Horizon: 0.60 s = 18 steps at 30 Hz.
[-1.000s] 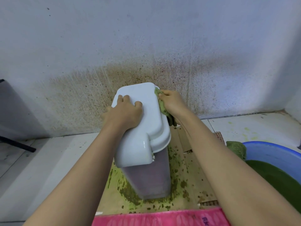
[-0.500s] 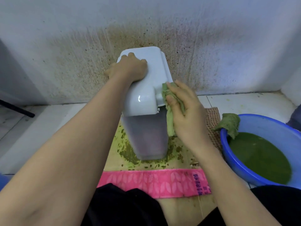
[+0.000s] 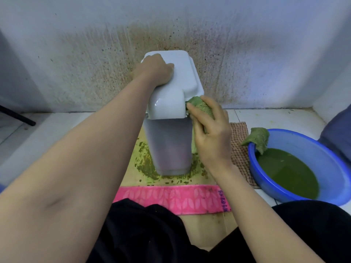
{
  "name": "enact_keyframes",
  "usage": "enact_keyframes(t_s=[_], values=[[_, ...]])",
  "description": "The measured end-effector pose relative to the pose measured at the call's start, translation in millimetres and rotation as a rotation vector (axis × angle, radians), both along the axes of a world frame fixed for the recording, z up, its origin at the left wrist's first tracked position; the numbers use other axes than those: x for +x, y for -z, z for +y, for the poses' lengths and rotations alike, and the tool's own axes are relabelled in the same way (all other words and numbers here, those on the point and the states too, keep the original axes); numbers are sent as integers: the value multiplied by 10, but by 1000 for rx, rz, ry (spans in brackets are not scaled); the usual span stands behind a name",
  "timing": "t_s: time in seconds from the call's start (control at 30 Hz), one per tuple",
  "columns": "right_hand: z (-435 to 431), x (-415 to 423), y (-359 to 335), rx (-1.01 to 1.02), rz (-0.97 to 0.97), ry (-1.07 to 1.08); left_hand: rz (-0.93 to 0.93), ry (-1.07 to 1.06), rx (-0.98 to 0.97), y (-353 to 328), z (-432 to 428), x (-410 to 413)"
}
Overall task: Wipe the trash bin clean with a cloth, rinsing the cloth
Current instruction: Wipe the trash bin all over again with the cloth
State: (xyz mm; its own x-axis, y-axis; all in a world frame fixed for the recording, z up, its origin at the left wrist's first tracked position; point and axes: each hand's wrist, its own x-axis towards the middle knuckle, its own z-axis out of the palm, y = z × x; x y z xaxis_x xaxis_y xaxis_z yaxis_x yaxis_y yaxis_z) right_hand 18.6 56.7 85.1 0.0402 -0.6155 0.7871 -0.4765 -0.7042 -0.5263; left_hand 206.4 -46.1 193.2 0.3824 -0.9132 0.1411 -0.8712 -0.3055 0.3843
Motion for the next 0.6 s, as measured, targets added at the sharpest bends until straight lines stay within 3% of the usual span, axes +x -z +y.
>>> enact_keyframes(t_s=[0.1,0.17,0.33,0.43,0.6], values=[[-28,-39,149,17,46,14,76,42,-52,-28,55,-21],[-34,-136,266,98,-3,0,249,64,-197,-69,143,-8],[11,-198,318,131,-236,-53,846,-1,-931,135,891,-35],[-46,-14,224,112,-300,-71,886,144,-856,693,1306,-66],[-174,162,199,133,-410,-73,605,345,-629,957,1241,116]])
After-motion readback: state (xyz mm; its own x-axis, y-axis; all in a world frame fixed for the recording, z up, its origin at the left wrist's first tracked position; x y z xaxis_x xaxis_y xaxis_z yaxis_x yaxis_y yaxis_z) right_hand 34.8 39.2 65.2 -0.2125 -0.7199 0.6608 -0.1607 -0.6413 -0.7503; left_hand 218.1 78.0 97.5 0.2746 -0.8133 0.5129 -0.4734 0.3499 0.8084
